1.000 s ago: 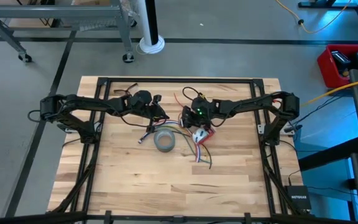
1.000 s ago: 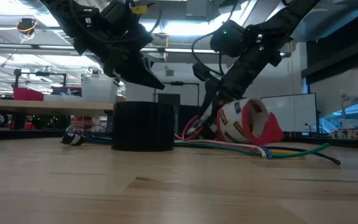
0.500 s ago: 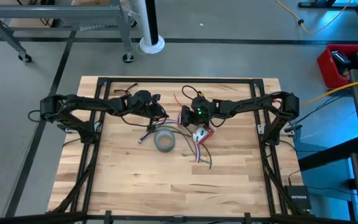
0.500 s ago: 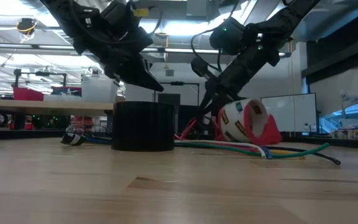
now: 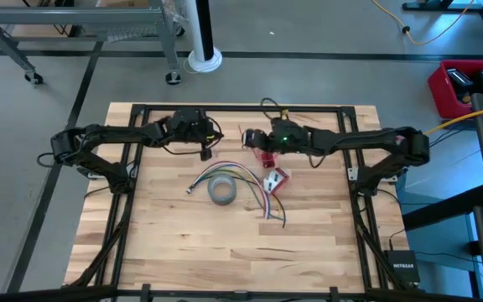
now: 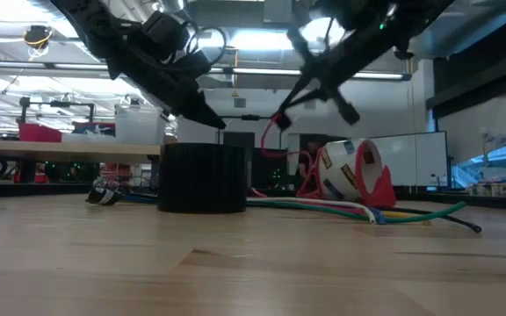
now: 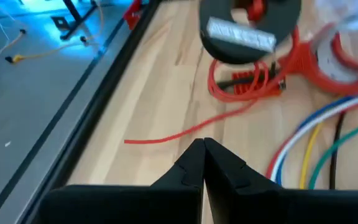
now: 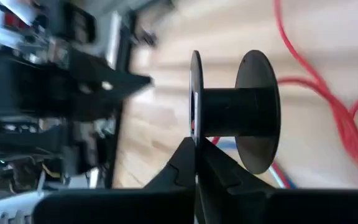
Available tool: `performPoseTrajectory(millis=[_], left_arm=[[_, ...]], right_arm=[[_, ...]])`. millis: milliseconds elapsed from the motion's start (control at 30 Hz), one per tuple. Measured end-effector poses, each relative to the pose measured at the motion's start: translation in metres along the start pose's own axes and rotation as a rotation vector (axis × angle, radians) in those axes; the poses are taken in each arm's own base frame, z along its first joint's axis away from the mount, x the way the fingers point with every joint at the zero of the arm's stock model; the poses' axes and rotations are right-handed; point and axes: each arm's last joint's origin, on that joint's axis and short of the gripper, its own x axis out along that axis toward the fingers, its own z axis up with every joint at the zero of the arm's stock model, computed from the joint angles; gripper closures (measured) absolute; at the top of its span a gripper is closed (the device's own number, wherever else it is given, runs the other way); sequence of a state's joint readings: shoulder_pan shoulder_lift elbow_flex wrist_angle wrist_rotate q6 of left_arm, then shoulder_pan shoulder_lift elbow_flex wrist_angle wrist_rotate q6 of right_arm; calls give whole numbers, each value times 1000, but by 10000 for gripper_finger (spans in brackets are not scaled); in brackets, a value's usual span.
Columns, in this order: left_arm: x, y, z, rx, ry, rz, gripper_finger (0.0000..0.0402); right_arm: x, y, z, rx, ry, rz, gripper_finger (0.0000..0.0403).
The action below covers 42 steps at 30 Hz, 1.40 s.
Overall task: Coil cords
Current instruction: Coil the red wire on the black spool
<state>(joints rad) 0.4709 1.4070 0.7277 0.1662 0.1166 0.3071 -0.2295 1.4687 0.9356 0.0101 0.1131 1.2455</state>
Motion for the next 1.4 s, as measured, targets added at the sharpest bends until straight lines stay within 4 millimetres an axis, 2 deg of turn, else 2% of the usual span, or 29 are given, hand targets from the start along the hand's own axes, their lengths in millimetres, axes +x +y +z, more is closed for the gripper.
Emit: performPoseTrajectory(millis=[333, 433, 567, 700, 833, 933, 1033, 1167, 1300, 1400], left_arm=[[-1, 0, 20, -14, -192, 37, 401], [-3, -4, 30, 2, -284, 40, 401], [-7, -13, 46, 22, -445, -4, 401], [-11, -23, 57, 2, -546, -64, 401], [-12, -28, 58, -9, -549, -83, 401], [-11, -29, 58, -9, -548, -88, 401], [-11, -29, 58, -33, -547, -92, 401], [-11, -28, 58, -61, -545, -95, 401], [-11, -29, 58, -66, -545, -98, 401], [-11, -29, 58, -98, -544, -109, 401]], right_arm=[[-71, 40, 33, -372, -506, 115, 400], [-84, 50, 38, -503, -606, 154, 400], [-90, 57, 41, -660, -679, 160, 400], [-90, 58, 41, -782, -697, 136, 400], [-93, 58, 42, -792, -701, 138, 400], [-103, 59, 42, -780, -690, 155, 400], [-119, 57, 38, -753, -619, 192, 400], [-151, 47, 32, -725, -509, 184, 401], [-181, 29, 23, -680, -427, 212, 401], [-196, 10, 15, -645, -388, 253, 401]])
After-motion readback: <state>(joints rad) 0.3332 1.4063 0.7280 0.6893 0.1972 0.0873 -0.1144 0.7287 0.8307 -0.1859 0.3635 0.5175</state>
